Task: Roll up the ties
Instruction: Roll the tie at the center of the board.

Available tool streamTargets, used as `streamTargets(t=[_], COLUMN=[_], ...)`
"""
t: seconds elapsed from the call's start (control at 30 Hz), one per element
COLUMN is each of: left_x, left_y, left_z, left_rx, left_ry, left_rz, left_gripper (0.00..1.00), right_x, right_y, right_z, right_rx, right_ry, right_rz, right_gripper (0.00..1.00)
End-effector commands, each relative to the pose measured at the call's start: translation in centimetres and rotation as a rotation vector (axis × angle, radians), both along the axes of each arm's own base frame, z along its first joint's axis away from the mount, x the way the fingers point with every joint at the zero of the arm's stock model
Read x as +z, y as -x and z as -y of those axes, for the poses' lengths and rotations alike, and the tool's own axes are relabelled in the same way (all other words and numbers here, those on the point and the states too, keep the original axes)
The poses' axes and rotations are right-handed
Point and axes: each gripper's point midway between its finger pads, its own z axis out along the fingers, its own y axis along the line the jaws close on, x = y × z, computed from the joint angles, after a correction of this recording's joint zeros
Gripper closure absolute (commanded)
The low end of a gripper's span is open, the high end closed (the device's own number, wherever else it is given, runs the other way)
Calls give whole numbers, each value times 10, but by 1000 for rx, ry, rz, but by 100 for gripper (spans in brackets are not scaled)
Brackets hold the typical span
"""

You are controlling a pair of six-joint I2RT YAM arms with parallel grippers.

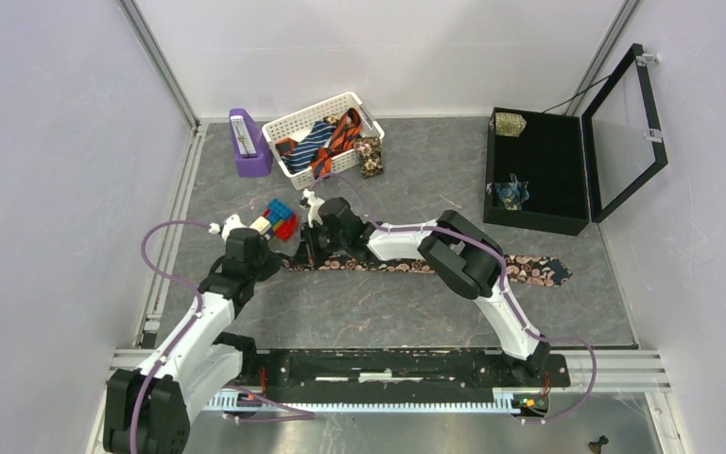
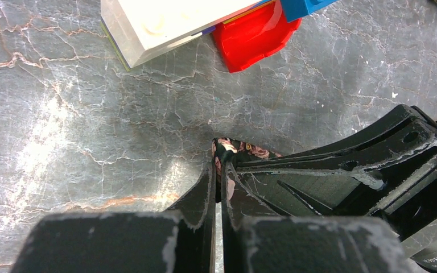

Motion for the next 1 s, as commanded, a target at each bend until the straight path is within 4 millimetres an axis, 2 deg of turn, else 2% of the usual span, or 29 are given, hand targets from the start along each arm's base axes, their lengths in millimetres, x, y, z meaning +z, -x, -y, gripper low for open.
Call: streamTargets(t=[0.0, 0.27, 0.47, 0.53, 0.7, 0.97], left_x=[9, 8, 4, 2, 6, 11], left_y=[-5, -3, -3, -3, -5, -5], left_z=[3, 0, -4, -5, -4, -2], left_rx=[-36, -25, -8, -2, 1, -7], left_ry=[-2, -19, -37, -39, -35, -23], left_rz=[40, 9, -11, -18, -9, 3], left_gripper=[98, 98, 98, 98, 98, 98], right_x=[2, 12, 43, 46, 37, 18], right_y=[-10, -11, -13, -11, -5, -3], right_z=[-3, -1, 7, 13, 25, 12], right_rx=[-9, -11, -22, -31, -47, -36], right_ry=[-10, -9, -27, -17, 10, 14], right_rz=[35, 60, 121, 129, 119, 81], right_gripper=[100, 100, 100, 100, 100, 100])
